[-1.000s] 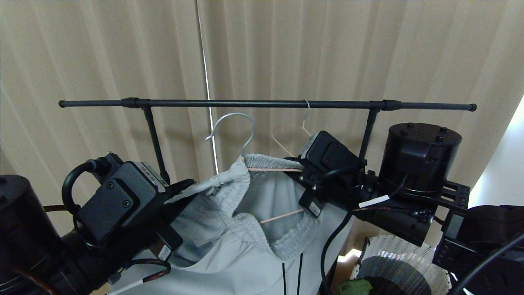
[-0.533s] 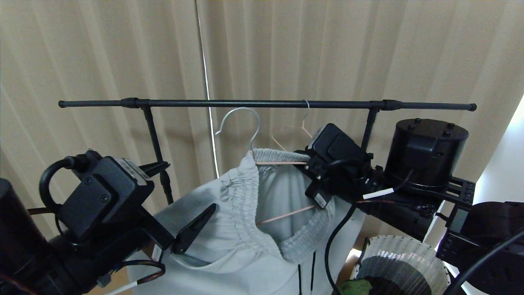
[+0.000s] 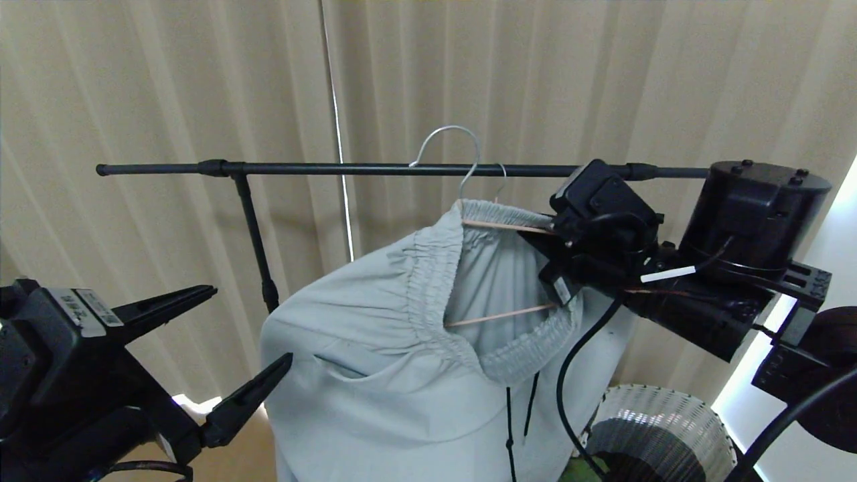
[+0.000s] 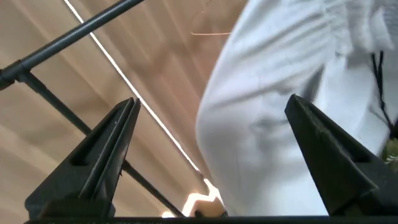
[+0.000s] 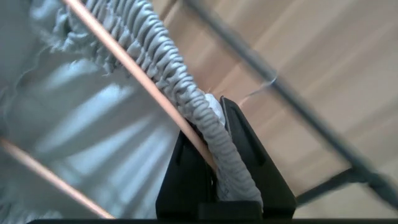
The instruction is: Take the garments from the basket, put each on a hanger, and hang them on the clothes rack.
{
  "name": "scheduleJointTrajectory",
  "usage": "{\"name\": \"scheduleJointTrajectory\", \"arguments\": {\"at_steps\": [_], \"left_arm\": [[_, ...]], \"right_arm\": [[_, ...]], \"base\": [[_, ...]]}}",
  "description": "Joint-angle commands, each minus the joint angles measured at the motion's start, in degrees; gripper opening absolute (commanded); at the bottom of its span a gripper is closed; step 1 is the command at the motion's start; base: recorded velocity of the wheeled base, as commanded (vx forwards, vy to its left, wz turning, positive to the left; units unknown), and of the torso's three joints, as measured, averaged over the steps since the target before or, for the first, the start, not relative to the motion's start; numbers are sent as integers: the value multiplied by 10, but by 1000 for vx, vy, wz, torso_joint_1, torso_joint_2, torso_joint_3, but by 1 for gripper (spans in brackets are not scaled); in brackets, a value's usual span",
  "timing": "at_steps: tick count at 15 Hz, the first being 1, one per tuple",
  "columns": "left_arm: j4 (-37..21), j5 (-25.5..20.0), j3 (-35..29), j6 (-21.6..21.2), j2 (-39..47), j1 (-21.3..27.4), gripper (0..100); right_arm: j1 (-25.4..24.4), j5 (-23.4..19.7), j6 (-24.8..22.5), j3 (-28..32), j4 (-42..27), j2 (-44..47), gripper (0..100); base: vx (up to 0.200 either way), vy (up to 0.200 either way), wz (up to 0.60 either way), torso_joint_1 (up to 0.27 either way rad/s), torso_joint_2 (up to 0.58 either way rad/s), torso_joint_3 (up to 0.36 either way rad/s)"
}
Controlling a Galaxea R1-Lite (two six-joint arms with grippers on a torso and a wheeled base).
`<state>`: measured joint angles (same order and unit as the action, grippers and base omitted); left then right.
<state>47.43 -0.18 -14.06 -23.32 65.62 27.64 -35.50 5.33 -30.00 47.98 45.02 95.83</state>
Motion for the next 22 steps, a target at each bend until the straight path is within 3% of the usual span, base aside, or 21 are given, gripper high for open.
{"name": "scheduleJointTrajectory", "arguments": {"at_steps": [1,8,12,14,15,16,19,22], "left_arm": [[-1,-18,10,-1,7,-33,100],[2,-18,22,14,72,-33,100],[3,-18,23,71,89,-45,100],[2,-20,18,77,93,-50,100],[2,-20,18,75,93,-53,0],[2,-20,18,75,93,-53,0],[3,-18,22,14,120,-187,0],[17,-19,21,-14,118,-227,0]], "right_arm": [[23,-2,3,12,2,-35,0],[24,-8,43,17,1,-82,0],[22,-8,52,9,2,-89,0],[22,-8,51,12,1,-89,0],[22,-7,51,11,2,-89,0],[22,-7,51,11,2,-89,0],[25,-4,50,11,-2,-95,0],[52,-3,50,11,-3,-94,0]], "base": [[0,0,0,0,0,0],[0,0,0,0,0,0],[0,0,0,0,0,0],[0,0,0,0,0,0],[0,0,0,0,0,0],[0,0,0,0,0,0],[0,0,0,0,0,0],[0,0,0,0,0,0]]}}
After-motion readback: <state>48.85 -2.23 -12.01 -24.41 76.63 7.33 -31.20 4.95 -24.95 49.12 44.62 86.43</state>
